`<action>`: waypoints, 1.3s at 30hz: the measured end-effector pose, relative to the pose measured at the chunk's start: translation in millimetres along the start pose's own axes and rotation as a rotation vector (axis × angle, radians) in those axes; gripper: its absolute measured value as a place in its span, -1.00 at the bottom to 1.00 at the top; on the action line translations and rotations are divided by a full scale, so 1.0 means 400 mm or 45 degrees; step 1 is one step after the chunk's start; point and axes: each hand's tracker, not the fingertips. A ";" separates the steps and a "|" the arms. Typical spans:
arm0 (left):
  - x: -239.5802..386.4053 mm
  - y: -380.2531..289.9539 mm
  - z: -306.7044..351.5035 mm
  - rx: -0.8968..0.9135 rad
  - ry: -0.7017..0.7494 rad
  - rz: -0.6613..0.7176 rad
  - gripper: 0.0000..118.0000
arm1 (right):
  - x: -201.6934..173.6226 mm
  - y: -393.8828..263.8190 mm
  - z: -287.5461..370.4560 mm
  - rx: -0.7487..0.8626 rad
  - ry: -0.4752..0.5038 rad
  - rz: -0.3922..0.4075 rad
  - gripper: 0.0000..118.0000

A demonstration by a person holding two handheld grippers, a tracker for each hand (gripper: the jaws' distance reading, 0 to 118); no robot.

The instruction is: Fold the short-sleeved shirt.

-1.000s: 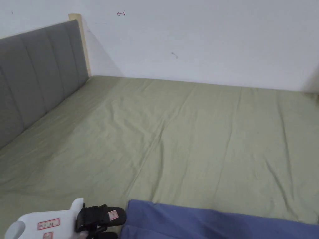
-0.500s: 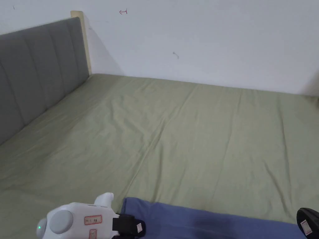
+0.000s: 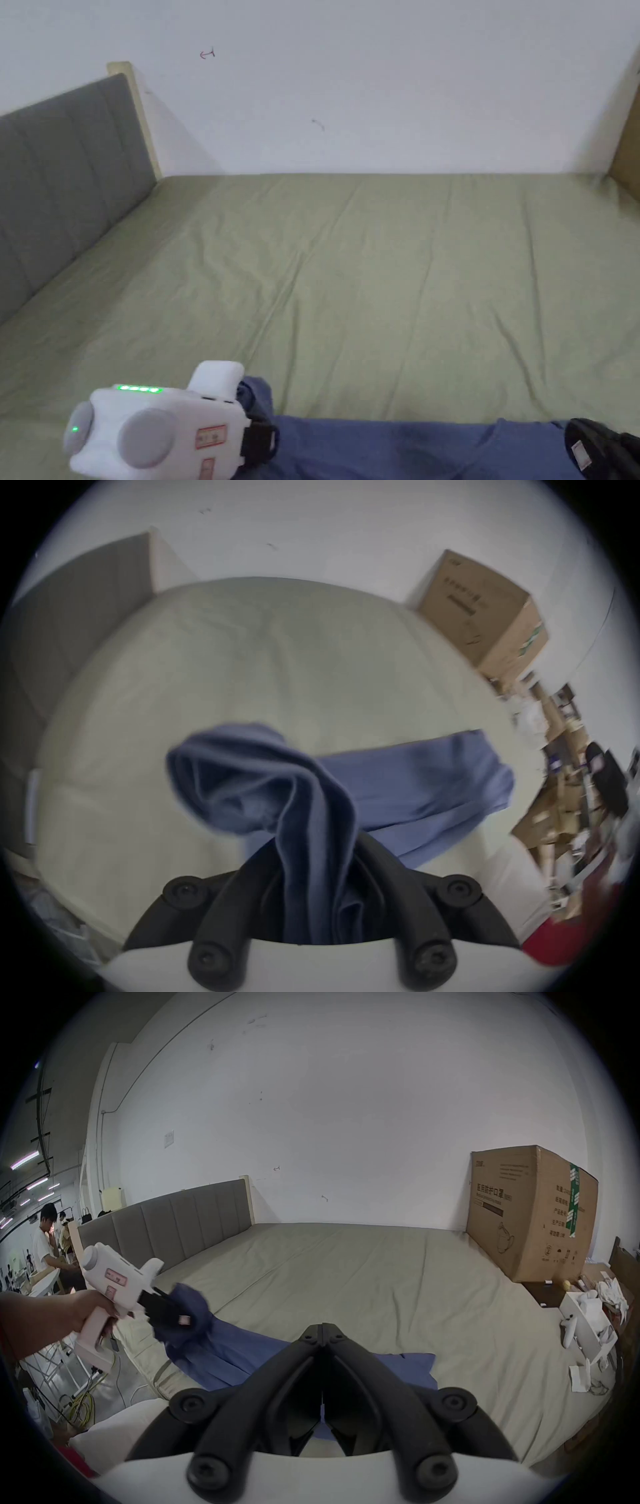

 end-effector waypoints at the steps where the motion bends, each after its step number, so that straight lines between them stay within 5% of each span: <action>1: 0.048 0.007 -0.046 -0.014 -0.052 -0.002 -0.80 | 0.009 0.000 0.010 -0.002 -0.011 -0.006 -1.00; 4: 0.146 0.018 -0.186 -0.126 -0.225 0.027 0.97 | 0.041 0.004 0.038 -0.014 -0.046 -0.024 -1.00; 6: 0.175 0.014 -0.227 -0.147 -0.239 0.044 0.78 | 0.060 0.008 0.052 -0.025 -0.072 -0.025 -1.00; 11: 0.146 0.023 -0.136 -0.032 -0.118 0.029 0.87 | 0.096 0.001 0.072 -0.055 -0.118 -0.020 -1.00; 15: 0.109 0.012 -0.067 0.052 0.057 -0.057 0.71 | 0.118 -0.003 0.074 -0.053 -0.119 -0.061 -1.00; 16: 0.119 0.005 -0.065 0.083 0.114 -0.108 0.39 | 0.123 -0.006 0.073 -0.054 -0.117 -0.074 -1.00; 17: 0.131 0.000 -0.072 0.087 0.165 -0.147 -0.46 | 0.126 -0.007 0.072 -0.056 -0.114 -0.081 -1.00; 18: 0.142 -0.009 -0.096 0.063 0.240 -0.201 -1.00 | 0.130 -0.008 0.069 -0.062 -0.114 -0.086 -1.00; 24: 0.242 -0.039 -0.268 -0.062 0.212 -0.456 -1.00 | 0.139 -0.010 0.084 -0.064 -0.115 -0.112 -1.00; 27: 0.295 -0.062 -0.333 -0.235 0.102 -0.391 -1.00 | 0.147 0.002 0.095 -0.075 -0.117 -0.124 -1.00; 29: 0.328 -0.069 -0.315 -0.140 -0.011 -0.429 -1.00 | 0.152 0.010 0.101 -0.082 -0.117 -0.102 -1.00; 35: 0.253 -0.036 -0.191 -0.025 -0.837 0.085 -1.00 | 0.150 0.042 0.096 -0.067 -0.124 -0.037 -1.00; 39: 0.061 -0.021 -0.095 0.113 -0.771 0.280 -1.00 | 0.139 0.057 0.083 -0.049 -0.116 -0.037 -1.00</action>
